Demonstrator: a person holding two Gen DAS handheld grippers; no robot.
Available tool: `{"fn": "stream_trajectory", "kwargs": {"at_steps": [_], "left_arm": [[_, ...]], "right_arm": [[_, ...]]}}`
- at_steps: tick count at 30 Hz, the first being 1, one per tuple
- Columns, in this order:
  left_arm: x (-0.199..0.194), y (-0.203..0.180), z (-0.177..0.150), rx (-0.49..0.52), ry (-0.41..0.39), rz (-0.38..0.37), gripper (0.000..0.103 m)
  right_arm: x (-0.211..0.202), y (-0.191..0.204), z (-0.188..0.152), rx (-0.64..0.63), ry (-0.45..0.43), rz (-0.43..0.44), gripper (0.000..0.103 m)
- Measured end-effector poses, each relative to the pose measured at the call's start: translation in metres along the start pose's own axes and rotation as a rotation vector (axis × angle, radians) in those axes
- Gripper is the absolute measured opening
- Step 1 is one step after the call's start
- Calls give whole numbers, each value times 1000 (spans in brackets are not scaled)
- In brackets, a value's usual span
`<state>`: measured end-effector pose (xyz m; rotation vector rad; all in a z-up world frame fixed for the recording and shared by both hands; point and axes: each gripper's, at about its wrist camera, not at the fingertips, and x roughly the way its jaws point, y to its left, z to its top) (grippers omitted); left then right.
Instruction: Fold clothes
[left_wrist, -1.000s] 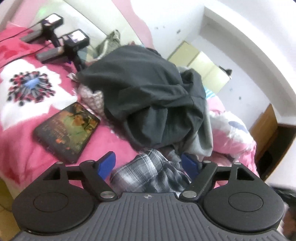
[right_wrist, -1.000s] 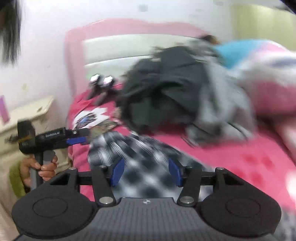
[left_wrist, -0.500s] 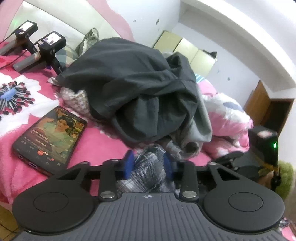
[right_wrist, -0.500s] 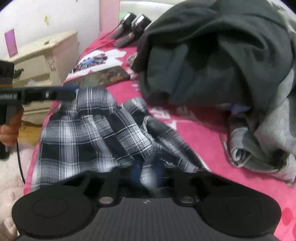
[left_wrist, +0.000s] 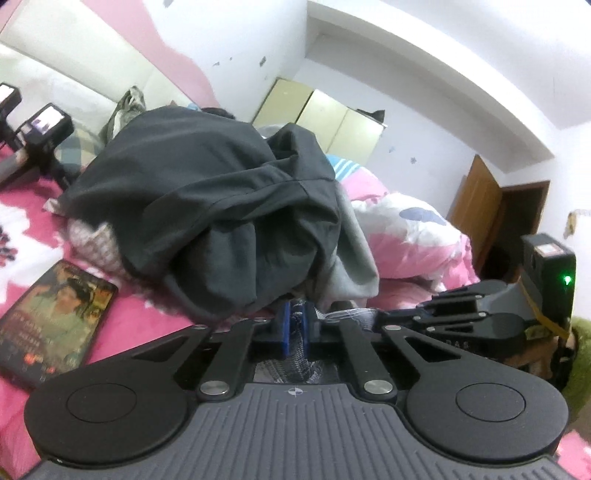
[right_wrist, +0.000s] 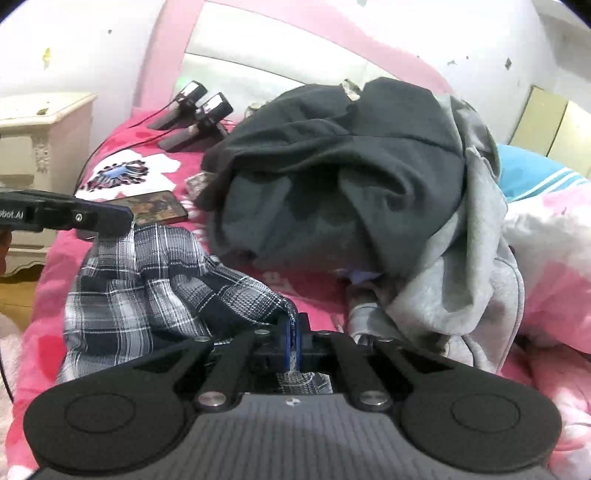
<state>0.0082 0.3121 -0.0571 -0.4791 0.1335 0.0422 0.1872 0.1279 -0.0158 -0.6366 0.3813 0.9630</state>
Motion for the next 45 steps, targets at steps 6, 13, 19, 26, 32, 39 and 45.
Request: {"fn": "stream_trajectory", "kwargs": {"at_steps": [6, 13, 19, 26, 32, 39, 45], "left_arm": [[17, 8, -3, 14, 12, 53, 3], [25, 29, -10, -51, 55, 139, 3], [-6, 13, 9, -62, -43, 88, 11], [35, -39, 5, 6, 143, -93, 21], [80, -19, -11, -37, 194, 89, 20], [78, 15, -24, -128, 161, 159, 12], [79, 19, -27, -133, 145, 197, 8]], "right_arm": [[29, -2, -7, -2, 7, -19, 2], [72, -1, -31, 76, 62, -8, 2], [67, -2, -30, 110, 45, -6, 4], [32, -26, -27, 221, -39, 15, 41], [-34, -74, -46, 339, -91, -84, 42], [-66, -93, -98, 269, 20, -77, 39], [-39, -83, -119, 146, 127, 19, 38]]}}
